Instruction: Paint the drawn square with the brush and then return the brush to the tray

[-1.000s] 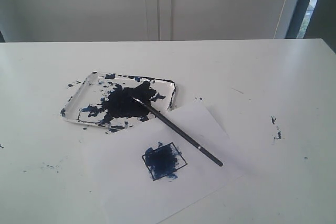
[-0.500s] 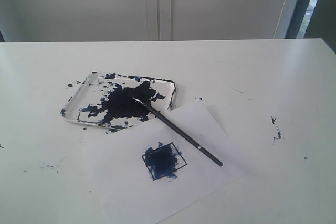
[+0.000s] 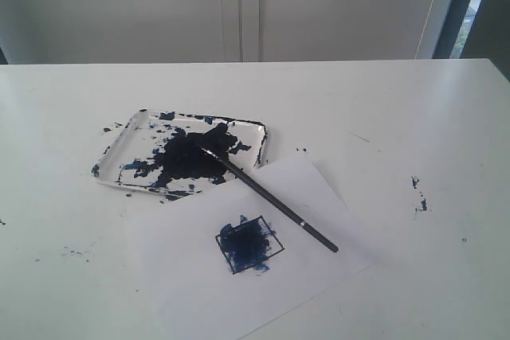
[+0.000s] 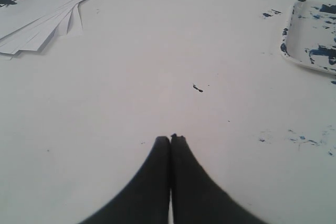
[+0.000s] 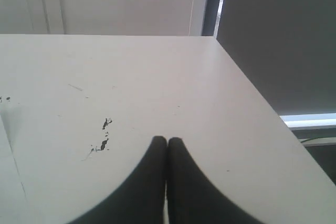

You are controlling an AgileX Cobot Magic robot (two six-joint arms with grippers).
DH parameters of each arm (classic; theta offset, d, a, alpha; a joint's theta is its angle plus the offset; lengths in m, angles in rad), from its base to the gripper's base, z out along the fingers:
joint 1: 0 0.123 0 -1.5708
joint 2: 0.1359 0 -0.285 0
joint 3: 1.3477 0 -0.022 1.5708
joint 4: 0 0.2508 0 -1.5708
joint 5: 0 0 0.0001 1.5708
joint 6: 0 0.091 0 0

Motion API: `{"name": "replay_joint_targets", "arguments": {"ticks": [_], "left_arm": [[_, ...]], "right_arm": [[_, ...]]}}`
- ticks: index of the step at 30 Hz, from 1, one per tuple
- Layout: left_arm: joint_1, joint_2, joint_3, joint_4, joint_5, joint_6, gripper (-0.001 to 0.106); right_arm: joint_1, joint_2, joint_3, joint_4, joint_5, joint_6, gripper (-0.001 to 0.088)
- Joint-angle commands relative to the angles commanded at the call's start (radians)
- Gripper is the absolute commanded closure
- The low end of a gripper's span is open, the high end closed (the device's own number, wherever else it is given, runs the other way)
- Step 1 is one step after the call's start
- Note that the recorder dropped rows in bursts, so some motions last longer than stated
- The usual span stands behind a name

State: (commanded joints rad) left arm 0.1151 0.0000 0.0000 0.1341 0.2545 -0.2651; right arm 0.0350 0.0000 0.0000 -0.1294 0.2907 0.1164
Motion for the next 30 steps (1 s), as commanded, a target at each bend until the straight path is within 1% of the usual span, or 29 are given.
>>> {"name": "replay_joint_targets", "arguments": {"ticks": [5,7,9,15,28,30], "left_arm": [[0.000,0.000,0.000,0.000,0.000,0.000,0.105],[0.000,0.000,0.000,0.000,0.000,0.000,0.105],[0.000,0.000,0.000,0.000,0.000,0.000,0.105],[0.000,0.000,0.000,0.000,0.000,0.000,0.105],[0.000,0.000,0.000,0.000,0.000,0.000,0.105],[0.000,0.000,0.000,0.000,0.000,0.000,0.105]], "right_arm": [[0.000,0.000,0.000,0.012,0.000,-0.011,0.0868],[0.000,0.000,0.000,0.067,0.000,-0.017,0.0868],[0.000,0.000,0.000,0.096,0.000,-0.067,0.0868],[0.000,0.000,0.000,0.096,0.005,-0.116,0.0868],[0.000,0.000,0.000,0.096,0.023,-0.101,0.0868],[0.000,0.000,0.000,0.078,0.021,-0.101,0.0868]]}}
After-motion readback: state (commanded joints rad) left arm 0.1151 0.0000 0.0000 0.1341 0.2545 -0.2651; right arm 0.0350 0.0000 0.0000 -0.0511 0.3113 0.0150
